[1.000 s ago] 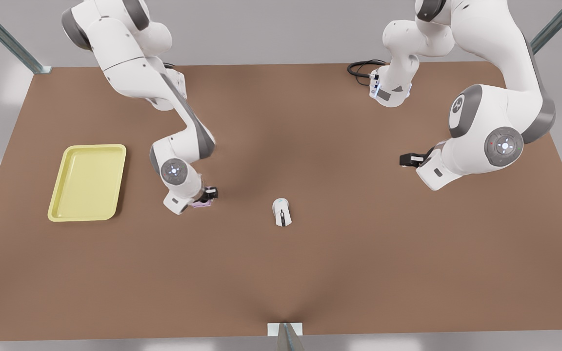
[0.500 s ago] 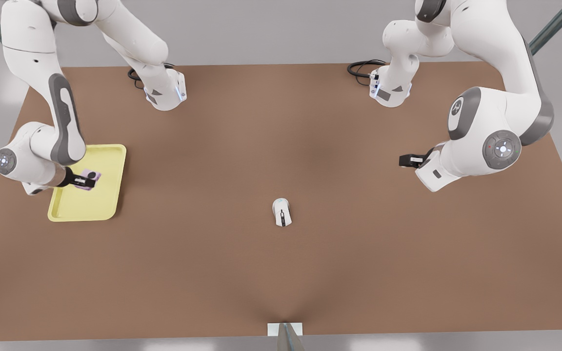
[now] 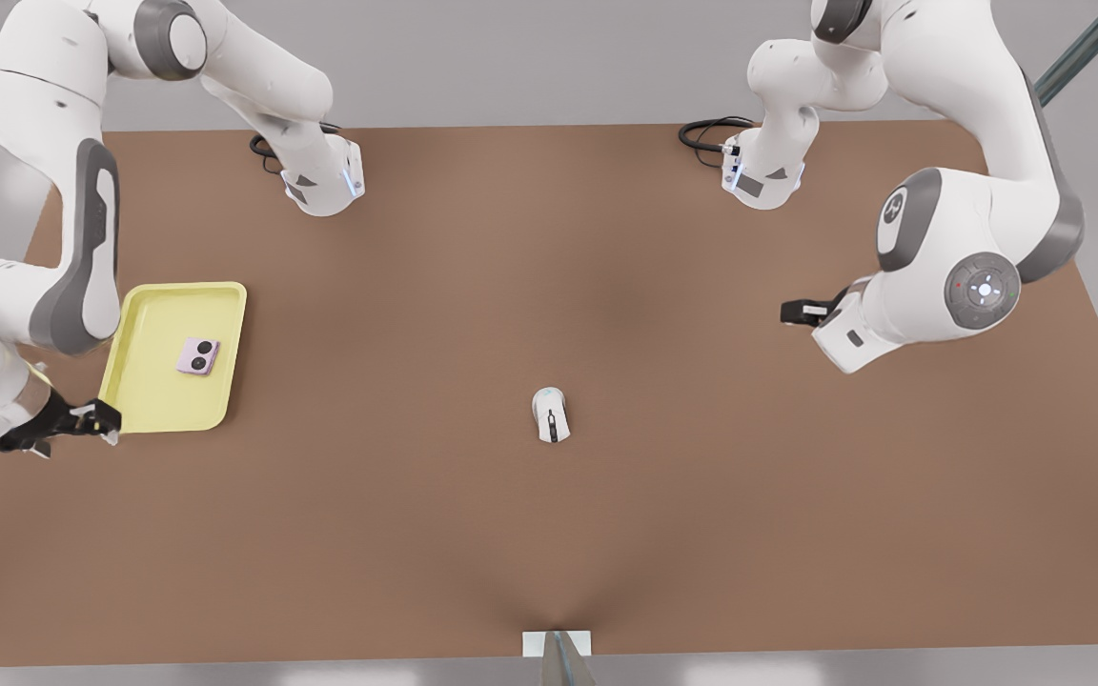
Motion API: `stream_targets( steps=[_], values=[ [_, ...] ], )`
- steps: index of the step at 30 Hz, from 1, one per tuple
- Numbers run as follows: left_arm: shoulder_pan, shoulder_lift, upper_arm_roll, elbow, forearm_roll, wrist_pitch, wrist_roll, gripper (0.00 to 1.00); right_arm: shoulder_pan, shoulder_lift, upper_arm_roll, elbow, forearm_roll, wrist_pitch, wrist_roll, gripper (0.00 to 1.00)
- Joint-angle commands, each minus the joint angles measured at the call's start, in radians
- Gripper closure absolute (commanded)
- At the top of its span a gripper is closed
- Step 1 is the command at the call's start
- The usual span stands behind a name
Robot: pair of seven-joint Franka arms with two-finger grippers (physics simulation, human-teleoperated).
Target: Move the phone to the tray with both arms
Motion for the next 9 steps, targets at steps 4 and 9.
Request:
stream_targets(
  steps=[4,9],
  values=[
    [-0.003,-0.008,-0.009,0.013,0.092,-0.059,0.0,0.0,0.108,-0.197,-0.048,-0.058,0.091,-0.427,0.35,0.0],
    [-0.003,0.0,-0.01,0.018,0.091,-0.064,0.0,0.0,0.273,-0.165,-0.15,-0.031,0.095,-0.41,0.378,0.0]
  ],
)
